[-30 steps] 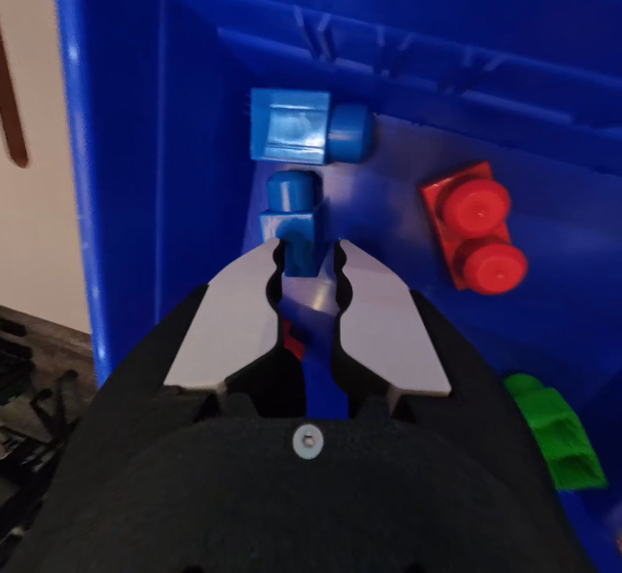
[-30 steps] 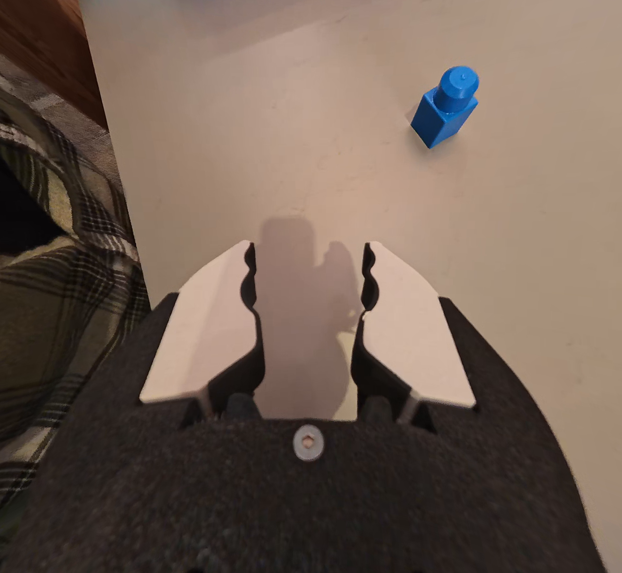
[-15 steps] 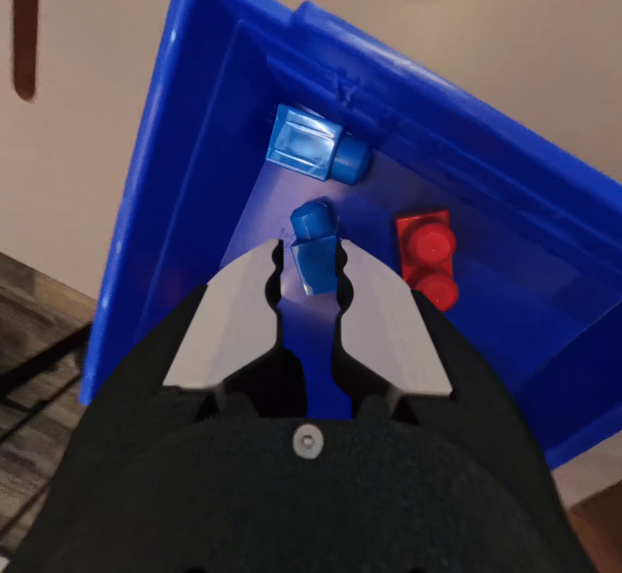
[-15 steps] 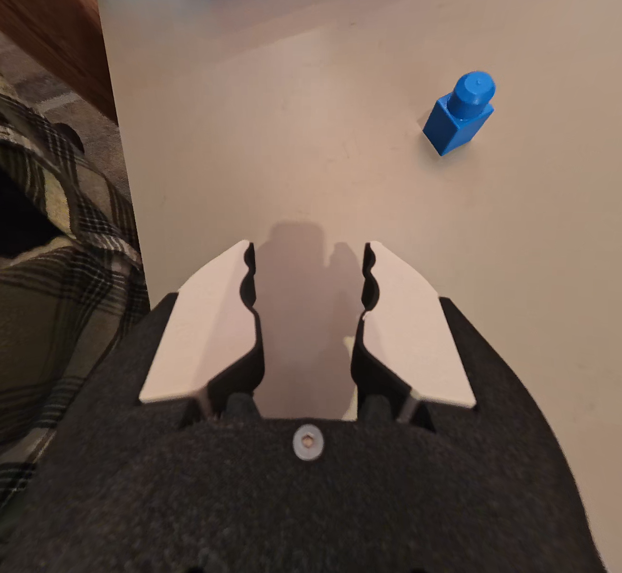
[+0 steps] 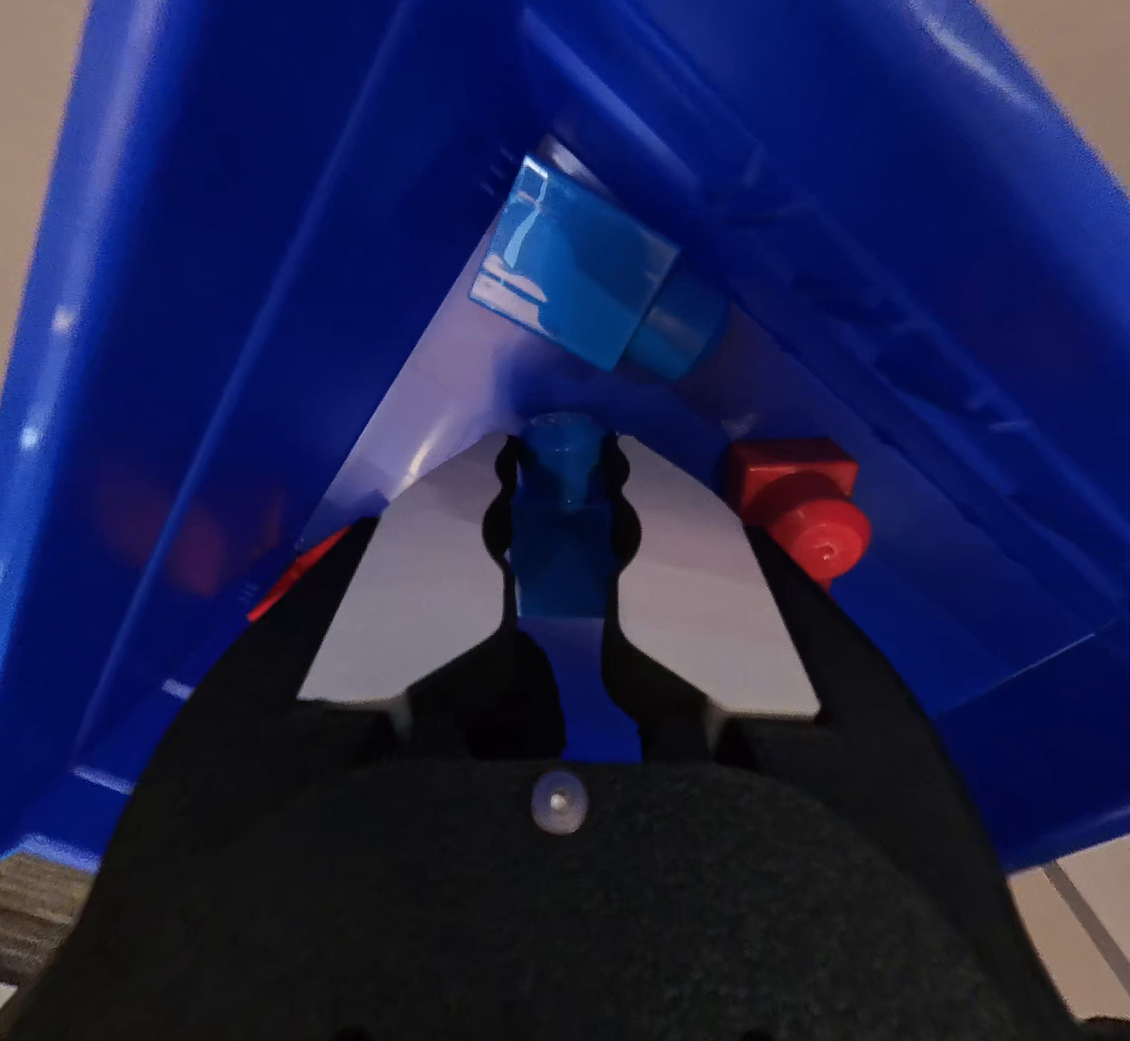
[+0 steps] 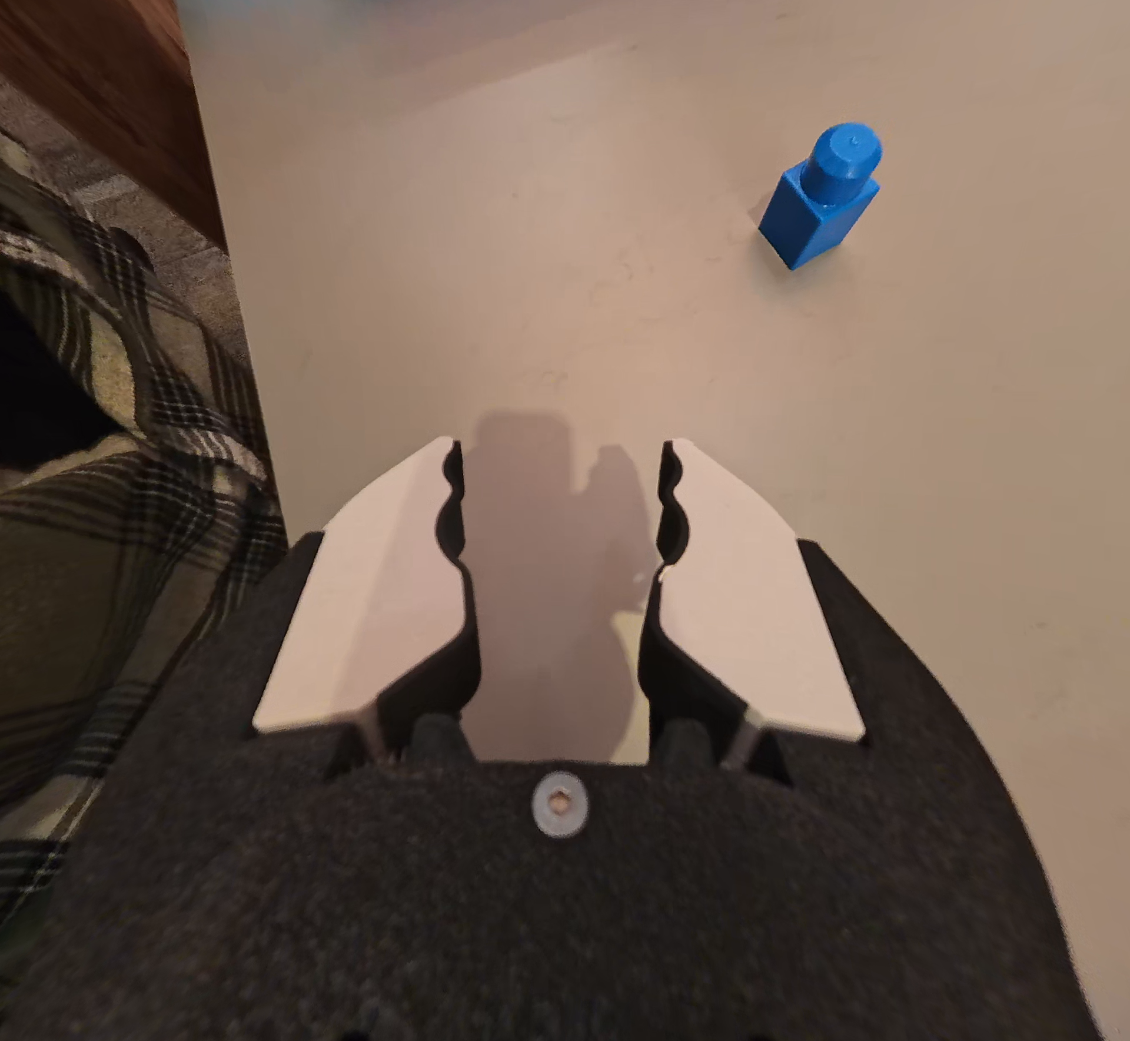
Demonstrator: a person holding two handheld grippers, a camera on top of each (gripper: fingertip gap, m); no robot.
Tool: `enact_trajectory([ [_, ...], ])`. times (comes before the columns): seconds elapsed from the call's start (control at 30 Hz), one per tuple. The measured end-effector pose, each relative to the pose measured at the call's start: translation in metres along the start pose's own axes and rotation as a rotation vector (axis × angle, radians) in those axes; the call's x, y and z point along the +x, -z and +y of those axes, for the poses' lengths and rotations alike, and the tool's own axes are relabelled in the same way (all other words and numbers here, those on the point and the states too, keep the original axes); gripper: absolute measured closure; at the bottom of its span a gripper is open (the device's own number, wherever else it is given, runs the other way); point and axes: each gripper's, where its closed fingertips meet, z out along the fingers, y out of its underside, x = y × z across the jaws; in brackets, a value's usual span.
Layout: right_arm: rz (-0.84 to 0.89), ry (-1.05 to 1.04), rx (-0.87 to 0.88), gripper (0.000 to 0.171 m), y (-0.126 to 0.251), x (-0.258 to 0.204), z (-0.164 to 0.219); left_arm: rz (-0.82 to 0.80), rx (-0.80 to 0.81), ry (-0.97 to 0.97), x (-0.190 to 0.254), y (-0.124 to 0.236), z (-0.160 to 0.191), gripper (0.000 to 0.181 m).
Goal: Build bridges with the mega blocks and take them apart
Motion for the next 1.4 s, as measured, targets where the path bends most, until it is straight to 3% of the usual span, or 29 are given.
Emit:
enact_trajectory([
  [0.03, 0.001, -0.003, 0.010, 0.111, 0.002, -0.001, 0.001, -0.002, -0.016, 0.007, 0.000, 0.001, 0.004, 0.153],
  [0.13, 0.003, -0.005, 0.041, 0.111, 0.011, -0.003, 0.007, -0.029, 0.020, 0.044, -0.002, 0.012, 0.009, 0.153],
  [0.23, 0.004, -0.015, 0.074, 0.112, 0.020, -0.004, 0.017, -0.065, 0.255, 0.113, -0.001, 0.048, -0.011, 0.153],
  [0.43, -0.010, -0.034, 0.152, 0.115, 0.038, -0.006, 0.033, 0.020, 0.945, 0.196, 0.062, 0.162, -0.102, 0.154],
  [0.5, -0.014, -0.029, 0.178, 0.115, 0.043, -0.008, 0.037, 0.097, 1.093, 0.216, 0.095, 0.180, -0.133, 0.154],
  [0.57, -0.020, -0.025, 0.205, 0.115, 0.049, -0.010, 0.042, 0.151, 1.178, 0.205, 0.125, 0.173, -0.163, 0.154],
  [0.7, -0.038, -0.027, 0.237, 0.116, 0.057, -0.015, 0.053, 0.210, 1.148, 0.089, 0.174, 0.113, -0.210, 0.154],
  [0.83, -0.041, -0.029, 0.254, 0.117, 0.068, -0.019, 0.064, 0.262, 1.134, -0.011, 0.196, 0.076, -0.234, 0.154],
  [1.13, -0.045, -0.051, 0.270, 0.121, 0.077, -0.016, 0.079, 0.232, 1.004, -0.102, 0.202, 0.026, -0.244, 0.154],
  [1.4, -0.037, -0.040, 0.254, 0.120, 0.077, -0.014, 0.076, 0.162, 0.869, -0.158, 0.199, 0.006, -0.233, 0.154],
])
